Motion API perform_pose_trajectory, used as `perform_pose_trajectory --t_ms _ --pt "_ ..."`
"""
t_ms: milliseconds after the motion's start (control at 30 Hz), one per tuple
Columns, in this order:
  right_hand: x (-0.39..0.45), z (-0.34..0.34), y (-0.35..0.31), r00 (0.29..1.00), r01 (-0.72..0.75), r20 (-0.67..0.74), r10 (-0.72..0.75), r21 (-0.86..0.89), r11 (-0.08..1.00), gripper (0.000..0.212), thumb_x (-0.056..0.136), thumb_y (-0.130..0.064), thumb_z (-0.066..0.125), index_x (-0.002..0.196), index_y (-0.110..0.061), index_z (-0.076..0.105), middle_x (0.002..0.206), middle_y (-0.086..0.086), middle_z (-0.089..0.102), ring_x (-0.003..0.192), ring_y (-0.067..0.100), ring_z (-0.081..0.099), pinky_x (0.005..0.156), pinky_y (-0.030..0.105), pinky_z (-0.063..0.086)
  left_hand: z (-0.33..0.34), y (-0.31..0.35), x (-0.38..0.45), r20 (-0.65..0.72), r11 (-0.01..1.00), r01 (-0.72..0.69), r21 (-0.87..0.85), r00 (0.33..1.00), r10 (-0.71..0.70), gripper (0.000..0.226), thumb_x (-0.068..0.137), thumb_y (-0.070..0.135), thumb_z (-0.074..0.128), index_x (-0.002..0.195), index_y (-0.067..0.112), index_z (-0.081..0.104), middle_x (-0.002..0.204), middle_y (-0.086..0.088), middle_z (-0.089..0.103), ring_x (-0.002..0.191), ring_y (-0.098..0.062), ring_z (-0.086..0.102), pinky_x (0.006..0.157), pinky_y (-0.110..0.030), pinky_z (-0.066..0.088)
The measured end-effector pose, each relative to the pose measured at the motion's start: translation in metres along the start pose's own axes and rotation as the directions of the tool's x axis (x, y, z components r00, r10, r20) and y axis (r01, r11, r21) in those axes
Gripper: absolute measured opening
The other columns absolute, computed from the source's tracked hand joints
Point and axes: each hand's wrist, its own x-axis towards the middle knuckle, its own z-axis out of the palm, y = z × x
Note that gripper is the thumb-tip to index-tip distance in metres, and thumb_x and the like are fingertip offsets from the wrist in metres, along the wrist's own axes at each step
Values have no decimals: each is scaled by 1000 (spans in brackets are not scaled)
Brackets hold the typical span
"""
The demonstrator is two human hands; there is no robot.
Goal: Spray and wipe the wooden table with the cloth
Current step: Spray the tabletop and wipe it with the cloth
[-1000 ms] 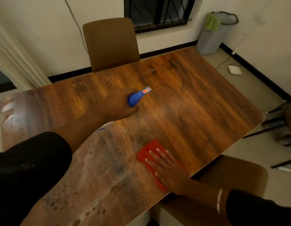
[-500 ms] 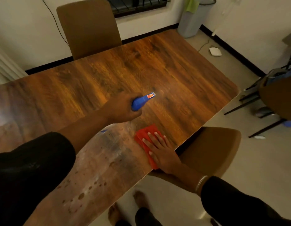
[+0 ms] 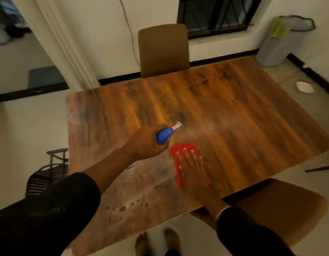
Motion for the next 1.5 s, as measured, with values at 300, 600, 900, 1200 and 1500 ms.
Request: perform_pose_trajectory --t_ms 300,600,900,1200,1500 --pt "121 -28 -30 980 -188 -50 192 72 980 63 111 -30 38 168 -27 12 177 8 3 163 37 1 130 59 7 -70 -45 -73 -165 972 228 64 963 -215 23 81 19 68 103 16 64 86 -6 69 74 -23 63 71 -43 54" --pt "189 -29 -96 977 215 28 -213 -74 974 59 112 -26 35 168 -32 15 177 1 8 163 32 11 129 56 16 -113 -89 -189 -321 884 464 59 847 -423 17 84 19 71 99 15 64 81 -6 68 72 -24 64 74 -46 55" --pt "191 23 -280 621 781 234 -748 -107 615 55 115 -37 23 167 -37 7 177 -5 1 164 27 -1 132 53 8 -102 -156 -236 -414 848 528 -46 762 -497 20 84 28 70 101 26 60 78 9 65 70 -6 63 71 -25 50" --pt "294 32 -370 534 845 225 -815 -105 524 54 114 -41 28 166 -35 16 176 -2 12 164 26 5 132 56 7 -113 -235 -234 -436 871 472 -134 762 -479 26 84 26 71 108 24 60 79 15 63 72 1 62 71 -17 44" --pt "324 31 -401 757 653 69 -650 -65 754 53 113 -31 33 166 -31 24 175 3 20 162 32 13 130 57 13 -102 -270 -243 -363 879 452 -154 801 -476 36 80 49 61 108 26 59 82 13 64 73 -4 63 73 -29 54"
